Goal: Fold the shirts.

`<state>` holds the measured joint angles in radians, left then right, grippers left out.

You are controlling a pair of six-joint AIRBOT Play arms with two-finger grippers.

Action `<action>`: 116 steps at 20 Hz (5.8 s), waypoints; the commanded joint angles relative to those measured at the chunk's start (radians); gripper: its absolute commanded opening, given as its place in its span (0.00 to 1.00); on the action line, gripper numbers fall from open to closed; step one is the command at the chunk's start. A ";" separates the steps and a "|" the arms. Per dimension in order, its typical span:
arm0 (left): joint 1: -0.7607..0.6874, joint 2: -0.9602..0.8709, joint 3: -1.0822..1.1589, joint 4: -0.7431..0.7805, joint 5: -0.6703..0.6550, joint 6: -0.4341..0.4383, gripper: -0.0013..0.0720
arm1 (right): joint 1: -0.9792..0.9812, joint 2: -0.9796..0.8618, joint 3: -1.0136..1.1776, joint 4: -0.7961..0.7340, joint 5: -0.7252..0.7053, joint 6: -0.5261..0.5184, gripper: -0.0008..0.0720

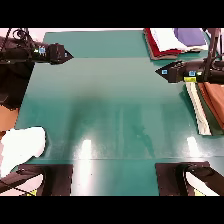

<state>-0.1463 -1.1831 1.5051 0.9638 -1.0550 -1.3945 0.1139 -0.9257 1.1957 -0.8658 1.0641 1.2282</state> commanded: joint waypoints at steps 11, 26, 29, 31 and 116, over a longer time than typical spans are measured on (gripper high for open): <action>0.000 0.000 0.000 0.000 0.000 0.000 0.04 | 0.000 0.001 0.001 0.001 0.013 0.000 0.03; 0.278 0.491 -0.499 0.746 -0.439 -0.097 0.07 | 0.000 0.001 0.001 0.002 0.018 0.000 0.03; 0.344 0.517 -0.727 0.746 -0.410 -0.109 0.77 | 0.000 0.001 0.001 0.002 0.018 0.000 0.03; 0.351 0.516 -0.851 0.754 -0.346 -0.110 0.77 | 0.000 0.001 0.001 0.002 0.019 0.000 0.03; -0.082 -0.188 -0.041 0.045 -0.013 0.016 0.04 | -0.150 -0.316 -0.415 0.038 -0.049 0.036 0.67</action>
<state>-0.2283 -1.3754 1.4593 1.0039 -1.0664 -1.3785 -0.0792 -1.1404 0.8272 -0.9157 1.0904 1.2961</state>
